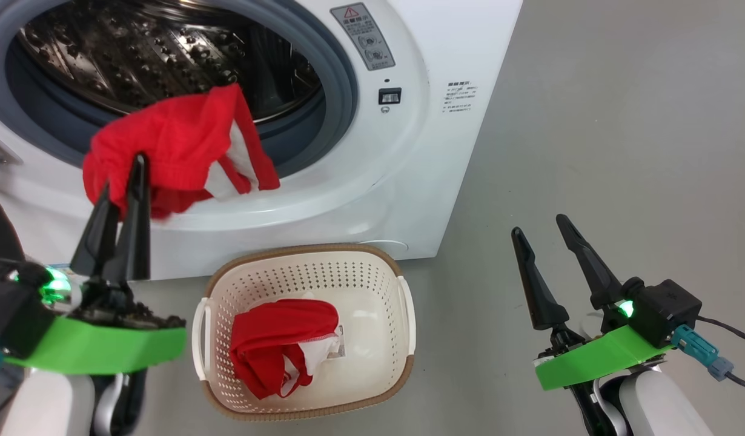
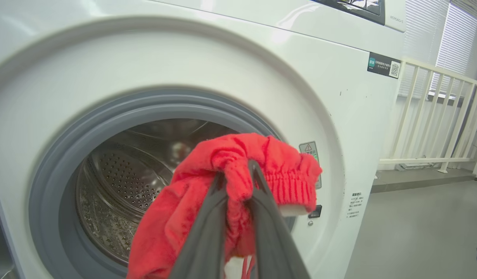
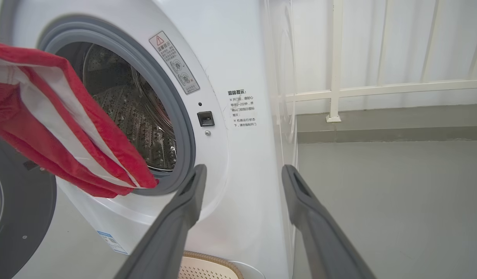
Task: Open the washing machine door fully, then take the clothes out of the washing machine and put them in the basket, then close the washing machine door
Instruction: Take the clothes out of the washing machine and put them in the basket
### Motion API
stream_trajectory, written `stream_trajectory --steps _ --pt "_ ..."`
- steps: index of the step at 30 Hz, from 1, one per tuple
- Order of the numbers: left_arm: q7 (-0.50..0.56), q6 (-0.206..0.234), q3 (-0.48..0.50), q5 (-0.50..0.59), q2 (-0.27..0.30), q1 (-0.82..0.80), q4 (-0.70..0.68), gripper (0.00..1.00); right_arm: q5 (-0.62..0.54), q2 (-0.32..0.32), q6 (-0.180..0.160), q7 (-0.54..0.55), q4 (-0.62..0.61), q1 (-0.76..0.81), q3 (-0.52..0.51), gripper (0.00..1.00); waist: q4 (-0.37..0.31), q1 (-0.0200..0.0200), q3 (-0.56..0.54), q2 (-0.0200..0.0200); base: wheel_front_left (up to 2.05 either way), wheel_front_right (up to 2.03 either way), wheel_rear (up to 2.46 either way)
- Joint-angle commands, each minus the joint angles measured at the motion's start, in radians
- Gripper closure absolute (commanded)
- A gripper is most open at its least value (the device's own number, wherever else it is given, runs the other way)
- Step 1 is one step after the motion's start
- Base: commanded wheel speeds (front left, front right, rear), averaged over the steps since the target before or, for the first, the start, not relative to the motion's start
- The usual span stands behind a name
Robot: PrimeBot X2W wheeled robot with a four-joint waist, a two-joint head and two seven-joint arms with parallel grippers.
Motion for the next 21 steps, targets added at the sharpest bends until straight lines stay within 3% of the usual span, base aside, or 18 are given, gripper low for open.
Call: stream_trajectory --steps 1,8,21 --pt "0.006 0.010 0.027 0.006 0.017 0.009 -0.054 1.00 -0.004 0.000 0.007 -0.006 -0.023 -0.004 0.022 0.00 0.000 0.0000 0.001 0.0000 0.00 0.00 0.00" --pt "0.051 0.013 -0.009 -0.012 -0.003 0.062 0.000 1.00 -0.002 0.000 0.007 -0.006 -0.028 -0.012 0.029 0.00 -0.003 0.0000 0.027 0.0000 0.00 0.00 0.00" --pt "0.022 -0.019 -0.098 -0.065 -0.035 -0.036 0.454 1.00 0.006 0.000 0.007 -0.006 -0.023 -0.037 0.040 0.00 -0.019 0.0000 0.096 0.0000 0.00 0.00 0.00"
